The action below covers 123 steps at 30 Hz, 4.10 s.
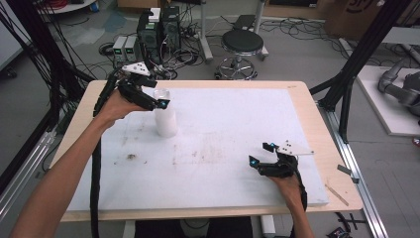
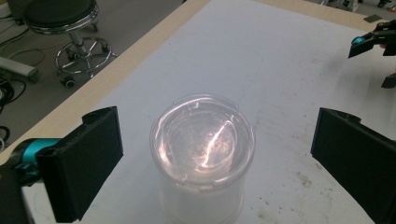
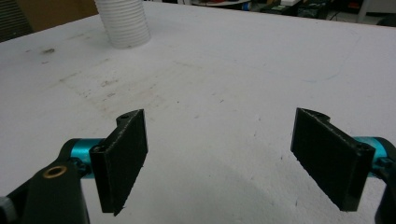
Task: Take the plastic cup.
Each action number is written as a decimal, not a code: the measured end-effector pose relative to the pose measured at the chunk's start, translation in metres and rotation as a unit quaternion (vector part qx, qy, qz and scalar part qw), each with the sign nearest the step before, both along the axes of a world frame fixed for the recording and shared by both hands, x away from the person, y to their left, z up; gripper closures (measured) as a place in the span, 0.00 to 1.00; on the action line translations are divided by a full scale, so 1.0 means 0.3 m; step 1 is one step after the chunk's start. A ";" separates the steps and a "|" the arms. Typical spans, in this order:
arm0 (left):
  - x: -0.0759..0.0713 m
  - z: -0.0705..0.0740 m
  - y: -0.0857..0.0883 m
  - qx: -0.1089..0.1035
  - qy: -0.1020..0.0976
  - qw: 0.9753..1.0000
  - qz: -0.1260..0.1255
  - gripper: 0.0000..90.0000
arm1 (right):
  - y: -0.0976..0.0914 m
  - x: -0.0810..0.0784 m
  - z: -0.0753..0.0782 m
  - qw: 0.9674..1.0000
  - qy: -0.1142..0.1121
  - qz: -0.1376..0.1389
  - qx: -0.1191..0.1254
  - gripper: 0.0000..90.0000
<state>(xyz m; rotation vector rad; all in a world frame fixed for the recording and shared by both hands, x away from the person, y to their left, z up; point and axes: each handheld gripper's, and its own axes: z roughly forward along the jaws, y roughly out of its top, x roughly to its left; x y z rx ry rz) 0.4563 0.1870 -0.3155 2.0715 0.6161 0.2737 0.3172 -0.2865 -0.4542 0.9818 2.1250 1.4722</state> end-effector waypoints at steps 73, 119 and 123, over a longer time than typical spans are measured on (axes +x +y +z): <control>-0.001 0.145 -0.064 0.078 0.010 0.997 -0.005 0.39 | 0.001 0.001 0.000 1.000 0.004 -0.001 -0.002 0.21; -0.339 0.034 -0.098 -0.101 -0.054 0.983 -0.142 0.41 | -0.003 0.003 0.000 1.000 0.005 0.004 0.005 0.21; -0.363 -0.027 -0.104 -0.119 -0.046 0.981 -0.147 0.41 | -0.004 0.003 0.000 1.000 0.006 0.006 0.006 0.21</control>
